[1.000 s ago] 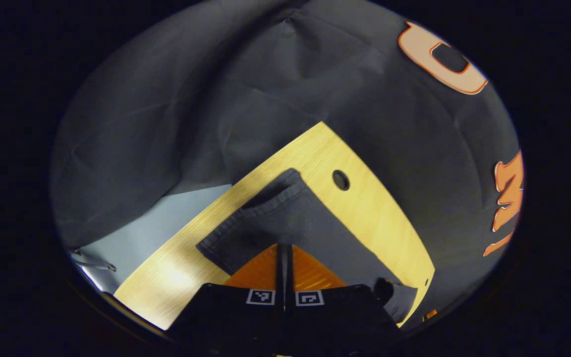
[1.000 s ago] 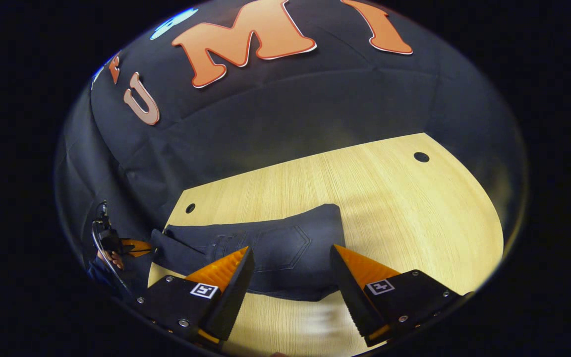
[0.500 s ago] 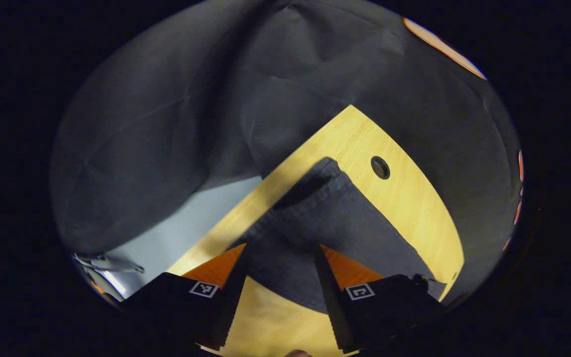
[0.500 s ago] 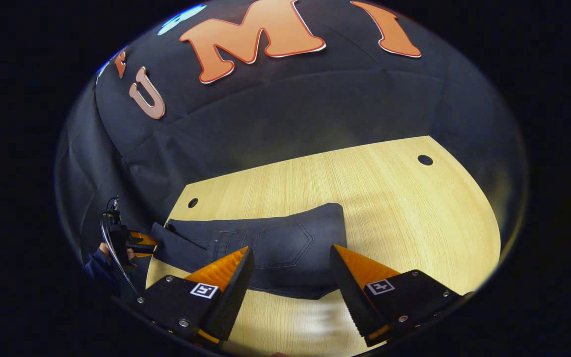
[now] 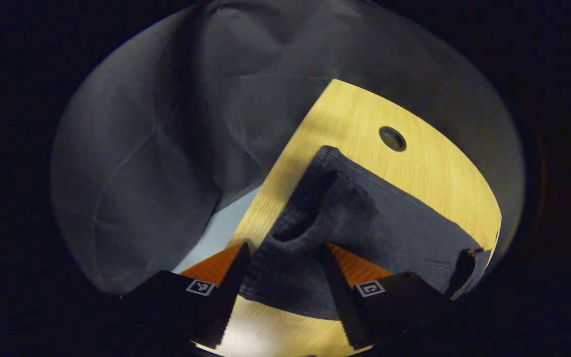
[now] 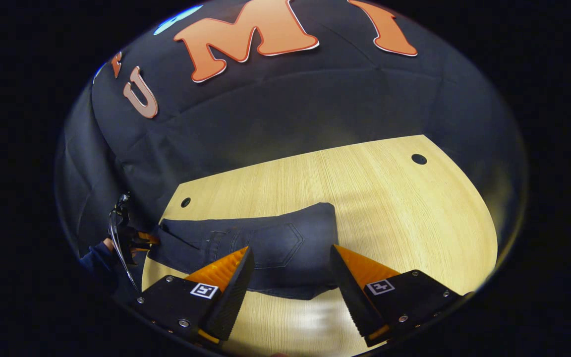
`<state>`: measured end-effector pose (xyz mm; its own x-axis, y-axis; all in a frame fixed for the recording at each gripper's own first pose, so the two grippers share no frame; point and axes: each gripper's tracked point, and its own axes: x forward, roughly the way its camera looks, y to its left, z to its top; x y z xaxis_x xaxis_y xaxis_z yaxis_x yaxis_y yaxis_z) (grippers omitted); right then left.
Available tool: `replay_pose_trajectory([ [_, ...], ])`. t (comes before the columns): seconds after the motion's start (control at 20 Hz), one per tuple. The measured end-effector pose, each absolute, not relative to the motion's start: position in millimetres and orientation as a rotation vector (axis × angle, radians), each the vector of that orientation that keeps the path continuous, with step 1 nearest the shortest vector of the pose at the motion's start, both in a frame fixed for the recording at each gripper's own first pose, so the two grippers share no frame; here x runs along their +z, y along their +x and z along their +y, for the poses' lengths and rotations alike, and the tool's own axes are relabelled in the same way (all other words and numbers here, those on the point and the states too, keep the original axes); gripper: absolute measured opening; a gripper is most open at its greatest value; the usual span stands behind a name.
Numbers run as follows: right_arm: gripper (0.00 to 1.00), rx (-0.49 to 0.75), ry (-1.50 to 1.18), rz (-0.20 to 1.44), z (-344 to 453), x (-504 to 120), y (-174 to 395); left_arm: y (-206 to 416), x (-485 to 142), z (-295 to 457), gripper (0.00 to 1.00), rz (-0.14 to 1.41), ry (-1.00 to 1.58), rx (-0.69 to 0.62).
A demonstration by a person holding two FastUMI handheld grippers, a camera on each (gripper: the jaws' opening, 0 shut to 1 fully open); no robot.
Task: Grasp the waist and the cuffs of the jeans and fold them to make the two legs overlap; first hold the waist and fold one-third of the jeans toward the cuffs, then hold the cuffs and fold the remaining one-third in the same direction to finish folding.
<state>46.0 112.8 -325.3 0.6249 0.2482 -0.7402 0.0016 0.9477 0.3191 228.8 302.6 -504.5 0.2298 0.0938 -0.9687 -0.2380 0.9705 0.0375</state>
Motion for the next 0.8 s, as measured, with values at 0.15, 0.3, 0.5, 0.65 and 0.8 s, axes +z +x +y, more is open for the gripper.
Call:
replay_pose_trajectory([
  [0.15, 0.93, 0.145, 0.313, 0.889, 116, -326, 48, 232, -499, 279, 0.36, 1.293, -0.214, 0.156],
  [0.3, 0.93, 0.151, 0.322, 0.893, 121, -326, 49, 228, -498, 277, 0.02, 1.288, -0.285, 0.162],
  [0.5, 0.93, 0.155, 0.331, 0.894, 122, -327, 51, 238, -462, 262, 0.01, 1.147, -0.471, 0.14],
  [0.65, 0.93, 0.158, 0.339, 0.883, 124, -322, 54, 236, -420, 251, 0.01, 1.065, -0.495, 0.092],
  [0.8, 0.93, 0.162, 0.322, 0.851, 125, -313, 60, 242, -380, 231, 0.01, 0.997, -0.493, 0.03],
])
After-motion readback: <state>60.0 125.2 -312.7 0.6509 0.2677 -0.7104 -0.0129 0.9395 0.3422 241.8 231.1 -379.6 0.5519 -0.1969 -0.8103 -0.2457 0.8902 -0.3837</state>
